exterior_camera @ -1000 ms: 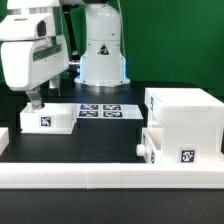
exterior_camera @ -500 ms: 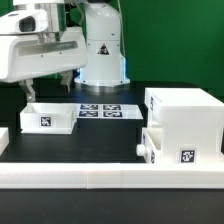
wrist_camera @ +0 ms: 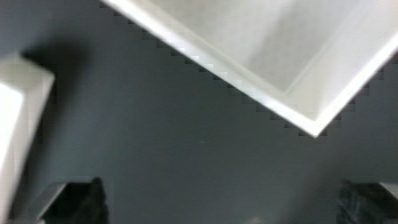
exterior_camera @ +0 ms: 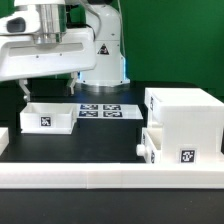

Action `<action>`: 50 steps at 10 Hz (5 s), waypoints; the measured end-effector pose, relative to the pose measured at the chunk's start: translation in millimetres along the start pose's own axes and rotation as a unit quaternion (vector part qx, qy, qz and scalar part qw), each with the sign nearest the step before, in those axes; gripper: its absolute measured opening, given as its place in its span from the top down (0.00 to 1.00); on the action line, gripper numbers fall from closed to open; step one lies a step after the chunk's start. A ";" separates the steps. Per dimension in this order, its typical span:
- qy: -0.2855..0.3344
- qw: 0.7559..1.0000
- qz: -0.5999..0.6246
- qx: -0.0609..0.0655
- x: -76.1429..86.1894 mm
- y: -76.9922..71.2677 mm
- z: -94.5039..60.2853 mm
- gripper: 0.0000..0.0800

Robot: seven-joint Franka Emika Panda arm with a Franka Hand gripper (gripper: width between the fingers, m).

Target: Assemble drawer

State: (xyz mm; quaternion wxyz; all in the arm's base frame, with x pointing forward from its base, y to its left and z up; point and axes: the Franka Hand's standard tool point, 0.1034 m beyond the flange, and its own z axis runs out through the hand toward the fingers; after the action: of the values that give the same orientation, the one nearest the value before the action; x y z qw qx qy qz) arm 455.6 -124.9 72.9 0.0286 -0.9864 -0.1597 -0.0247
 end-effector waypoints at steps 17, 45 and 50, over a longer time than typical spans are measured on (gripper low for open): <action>0.022 0.985 0.169 -0.009 -48.3 -49.0 62.5 0.19; 0.015 0.981 -0.192 -0.009 54.3 -71.8 11.8 0.95; 0.003 0.925 -0.379 -0.012 68.4 -70.9 12.1 0.95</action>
Offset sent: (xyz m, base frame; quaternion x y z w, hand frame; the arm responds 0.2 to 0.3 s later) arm -0.0263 0.0037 -0.0177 -0.0270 -0.0199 0.2362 0.9711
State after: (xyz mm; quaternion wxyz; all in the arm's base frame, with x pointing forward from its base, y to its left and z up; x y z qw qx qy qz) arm 498.5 -35.5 68.3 0.0060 -0.8527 -0.5210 -0.0382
